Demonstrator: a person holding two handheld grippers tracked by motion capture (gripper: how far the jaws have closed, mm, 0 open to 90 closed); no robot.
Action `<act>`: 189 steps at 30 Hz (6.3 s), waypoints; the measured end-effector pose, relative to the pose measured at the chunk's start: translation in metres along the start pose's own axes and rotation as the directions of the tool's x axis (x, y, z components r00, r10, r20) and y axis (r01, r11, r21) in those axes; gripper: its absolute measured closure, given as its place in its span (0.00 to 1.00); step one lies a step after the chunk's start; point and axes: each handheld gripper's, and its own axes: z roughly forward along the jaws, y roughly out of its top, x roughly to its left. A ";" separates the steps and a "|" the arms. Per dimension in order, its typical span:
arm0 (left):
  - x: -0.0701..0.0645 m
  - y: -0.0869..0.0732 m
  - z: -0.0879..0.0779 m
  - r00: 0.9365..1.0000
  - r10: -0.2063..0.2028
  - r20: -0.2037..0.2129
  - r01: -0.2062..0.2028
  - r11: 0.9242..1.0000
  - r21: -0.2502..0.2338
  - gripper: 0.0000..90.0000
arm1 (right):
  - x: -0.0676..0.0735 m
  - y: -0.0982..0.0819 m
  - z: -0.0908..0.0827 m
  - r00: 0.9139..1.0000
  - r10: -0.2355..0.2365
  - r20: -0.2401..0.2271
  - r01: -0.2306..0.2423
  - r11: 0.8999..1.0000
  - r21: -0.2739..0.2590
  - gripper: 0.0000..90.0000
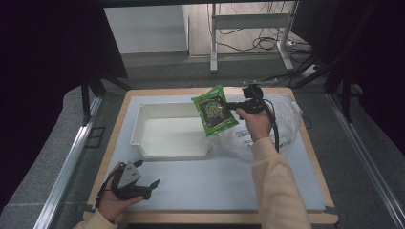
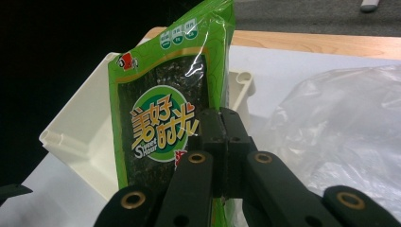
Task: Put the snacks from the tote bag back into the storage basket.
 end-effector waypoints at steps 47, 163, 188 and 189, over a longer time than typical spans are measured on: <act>0.000 0.000 -0.001 1.000 0.007 0.004 -0.007 1.000 0.001 0.12 | 0.042 0.004 0.045 0.998 -0.008 -0.055 0.009 1.000 0.021 1.00; 0.001 0.000 -0.002 1.000 -0.008 0.012 0.008 1.000 -0.016 0.12 | 0.112 -0.037 0.160 0.997 -0.038 -0.065 0.046 0.991 0.125 0.58; -0.001 -0.005 0.010 0.998 0.027 -0.054 -0.028 0.999 -0.016 0.12 | 0.054 -0.071 0.026 0.956 -0.266 -0.119 0.265 0.964 -0.028 0.51; -0.001 -0.005 0.011 0.998 0.019 -0.055 -0.020 1.000 -0.019 0.12 | 0.053 -0.074 0.021 0.952 -0.281 -0.120 0.280 0.960 -0.031 0.51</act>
